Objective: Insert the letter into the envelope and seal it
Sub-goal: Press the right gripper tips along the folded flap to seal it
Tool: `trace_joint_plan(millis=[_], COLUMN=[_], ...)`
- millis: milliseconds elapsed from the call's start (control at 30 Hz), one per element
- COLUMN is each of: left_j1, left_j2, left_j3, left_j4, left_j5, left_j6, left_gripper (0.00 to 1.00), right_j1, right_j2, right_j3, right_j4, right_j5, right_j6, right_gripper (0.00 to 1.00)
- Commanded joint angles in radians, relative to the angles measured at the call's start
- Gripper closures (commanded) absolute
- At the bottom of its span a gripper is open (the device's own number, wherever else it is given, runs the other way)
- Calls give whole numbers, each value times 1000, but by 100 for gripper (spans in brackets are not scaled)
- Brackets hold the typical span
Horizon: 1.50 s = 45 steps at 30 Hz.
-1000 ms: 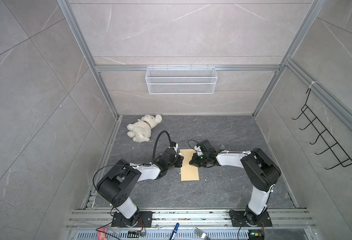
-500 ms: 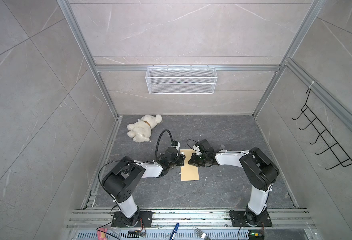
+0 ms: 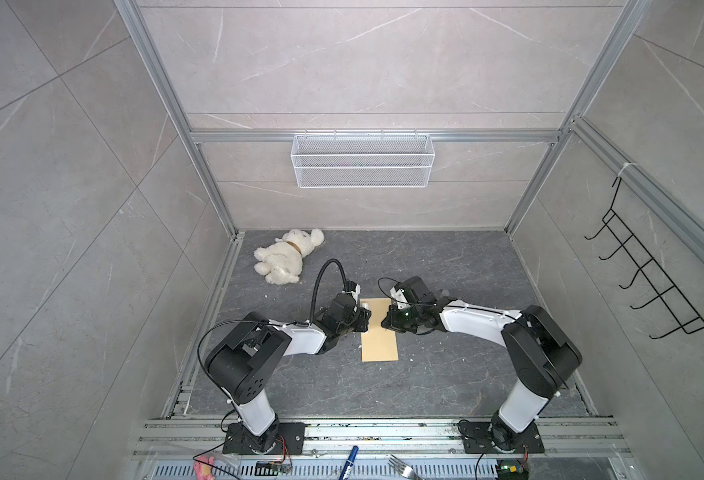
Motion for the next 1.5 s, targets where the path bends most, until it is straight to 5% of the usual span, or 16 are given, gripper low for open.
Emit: trace_joint_plan(millis=[0, 867, 1467], left_j1=[-3, -3, -2], left_j2=[11, 44, 73], left_j3=[26, 60, 72], left_j4=[-13, -10, -13], left_j5=[-20, -26, -29], left_j6=[9, 4, -3], left_gripper=[100, 100, 100], right_j1=[5, 27, 33], right_j2=[-38, 225, 118], right_j3=[28, 116, -20], right_j4=[-43, -64, -123], right_j5=[19, 24, 53], right_j6=[-26, -23, -63], right_gripper=[100, 100, 100])
